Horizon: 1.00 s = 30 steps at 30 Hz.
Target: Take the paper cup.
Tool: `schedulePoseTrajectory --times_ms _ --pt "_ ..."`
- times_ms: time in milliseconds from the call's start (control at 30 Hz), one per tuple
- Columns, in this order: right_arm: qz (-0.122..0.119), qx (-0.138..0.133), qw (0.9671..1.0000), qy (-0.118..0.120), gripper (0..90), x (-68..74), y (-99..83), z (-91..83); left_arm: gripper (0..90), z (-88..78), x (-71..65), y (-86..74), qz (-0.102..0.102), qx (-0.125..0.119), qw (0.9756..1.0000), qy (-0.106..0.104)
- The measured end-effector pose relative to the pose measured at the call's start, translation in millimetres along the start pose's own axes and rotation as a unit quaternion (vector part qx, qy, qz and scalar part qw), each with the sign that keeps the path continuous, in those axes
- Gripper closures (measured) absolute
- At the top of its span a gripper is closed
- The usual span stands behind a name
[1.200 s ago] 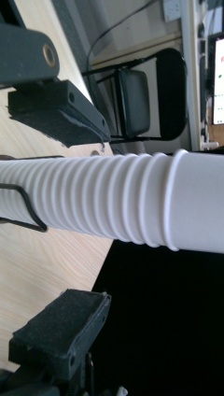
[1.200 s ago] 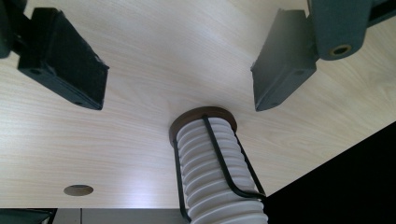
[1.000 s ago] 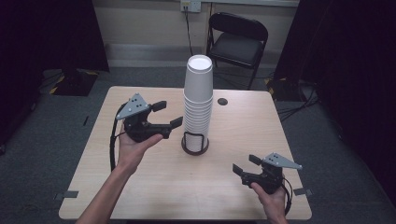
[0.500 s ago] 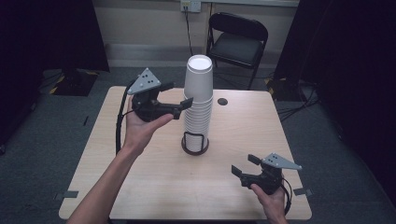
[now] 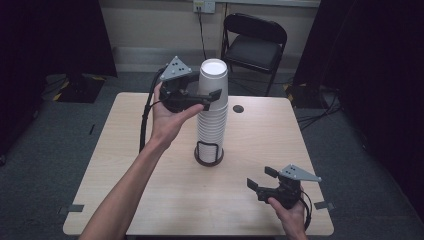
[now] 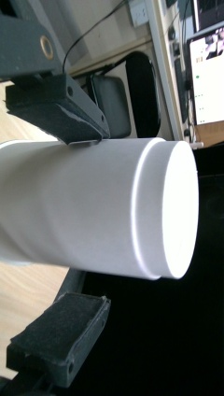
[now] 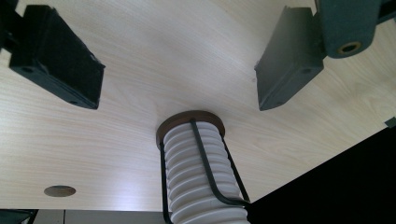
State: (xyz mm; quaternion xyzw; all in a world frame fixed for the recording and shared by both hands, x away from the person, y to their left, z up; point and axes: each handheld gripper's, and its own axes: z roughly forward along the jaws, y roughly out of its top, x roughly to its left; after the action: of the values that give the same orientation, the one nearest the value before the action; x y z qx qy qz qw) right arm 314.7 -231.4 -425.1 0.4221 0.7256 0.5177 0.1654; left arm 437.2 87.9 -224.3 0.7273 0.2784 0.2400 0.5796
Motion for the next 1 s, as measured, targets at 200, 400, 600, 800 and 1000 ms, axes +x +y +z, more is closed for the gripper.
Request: schedulePoseTrajectory --times_ms 200,400,600,800,1000 --pt "0.008 0.001 1.0 0.0 14.8 -2.5 -1.1 1.1 15.8 15.2 3.9 2.9 -0.012 0.007 0.9999 0.007" --pt "0.003 0.004 1.0 0.0 14.8 -1.9 -1.6 1.3 15.1 25.4 1.0 0.0 -0.006 0.015 0.9998 0.011" --pt "0.001 0.006 1.0 0.0 14.8 -0.7 -2.0 3.5 14.0 35.0 -1.7 -3.2 -0.009 0.022 0.9995 0.023" --pt "0.0 0.009 1.0 0.001 14.9 0.3 -2.4 3.7 12.6 39.6 -0.6 -7.4 -0.009 0.034 0.9992 0.019" --pt "0.001 0.014 0.9999 -0.002 15.6 0.0 -2.5 4.8 11.6 43.9 0.4 -10.2 -0.006 0.047 0.9987 0.017"
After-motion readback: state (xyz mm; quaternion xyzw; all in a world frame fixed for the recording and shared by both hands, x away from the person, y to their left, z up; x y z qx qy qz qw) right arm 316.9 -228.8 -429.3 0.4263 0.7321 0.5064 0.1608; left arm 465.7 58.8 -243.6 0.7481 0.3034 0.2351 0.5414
